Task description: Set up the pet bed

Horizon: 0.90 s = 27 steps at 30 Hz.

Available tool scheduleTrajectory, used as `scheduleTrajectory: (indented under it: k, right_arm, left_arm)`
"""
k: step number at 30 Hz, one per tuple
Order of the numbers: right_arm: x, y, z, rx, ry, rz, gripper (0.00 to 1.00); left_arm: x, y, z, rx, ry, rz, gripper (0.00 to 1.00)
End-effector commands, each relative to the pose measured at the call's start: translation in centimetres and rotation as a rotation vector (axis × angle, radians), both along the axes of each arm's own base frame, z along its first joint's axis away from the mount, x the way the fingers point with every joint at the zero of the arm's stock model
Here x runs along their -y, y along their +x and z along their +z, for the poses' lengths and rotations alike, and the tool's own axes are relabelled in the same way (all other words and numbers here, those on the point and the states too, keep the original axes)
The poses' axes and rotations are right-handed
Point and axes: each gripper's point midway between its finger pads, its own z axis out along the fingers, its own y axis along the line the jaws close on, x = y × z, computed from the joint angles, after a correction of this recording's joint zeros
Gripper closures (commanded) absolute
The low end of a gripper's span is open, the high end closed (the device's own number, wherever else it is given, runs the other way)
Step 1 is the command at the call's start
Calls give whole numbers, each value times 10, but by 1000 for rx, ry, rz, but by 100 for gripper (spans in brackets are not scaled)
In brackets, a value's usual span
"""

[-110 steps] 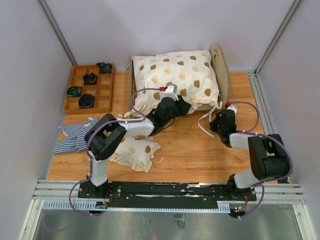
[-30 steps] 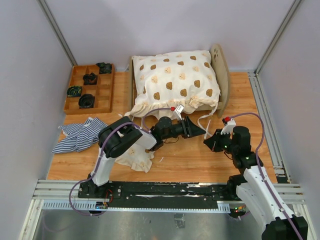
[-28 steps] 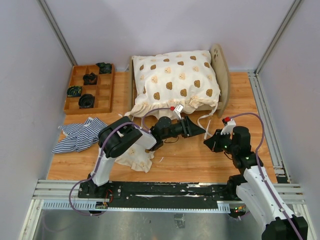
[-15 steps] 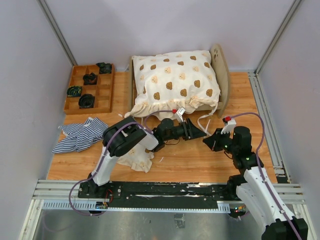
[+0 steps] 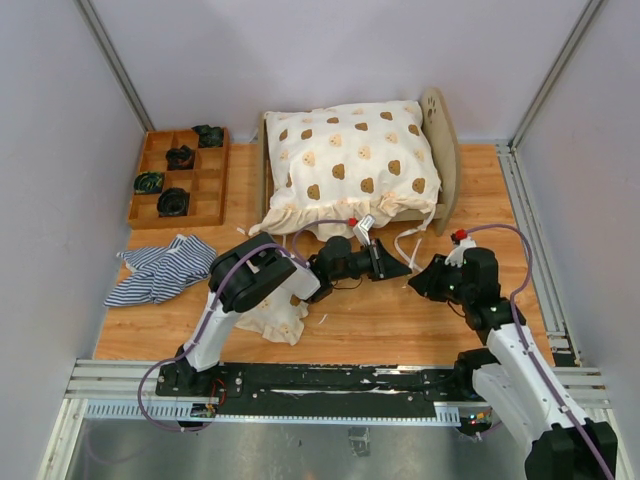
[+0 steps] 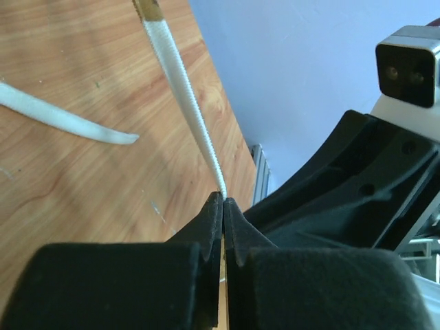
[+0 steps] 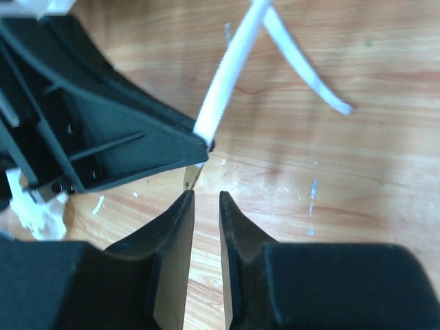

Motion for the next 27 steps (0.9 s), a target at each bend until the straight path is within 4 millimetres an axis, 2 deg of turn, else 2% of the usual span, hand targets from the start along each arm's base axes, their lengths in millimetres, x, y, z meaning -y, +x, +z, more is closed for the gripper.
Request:
scheduleTrajectory:
  k: [1, 5, 10, 19, 24, 27]
  right_arm:
    - [34, 7, 10, -152, 9, -372, 75]
    - [57, 4, 5, -275, 9, -610, 62]
    - [59, 11, -2, -432, 71, -798, 62]
    - [35, 44, -28, -768, 264, -1028, 62]
    - [40, 47, -47, -890, 293, -1171, 59]
    - [41, 52, -54, -923, 319, -1210, 57]
  left_arm:
    - [1, 7, 9, 69, 4, 16, 100]
    - [-2, 17, 7, 103, 40, 51, 100]
    - [-3, 27, 4, 149, 85, 77, 100]
    - [-1, 42, -12, 224, 150, 94, 100]
    - [-8, 50, -25, 221, 198, 125, 100]
    - [-9, 51, -23, 238, 189, 123, 100]
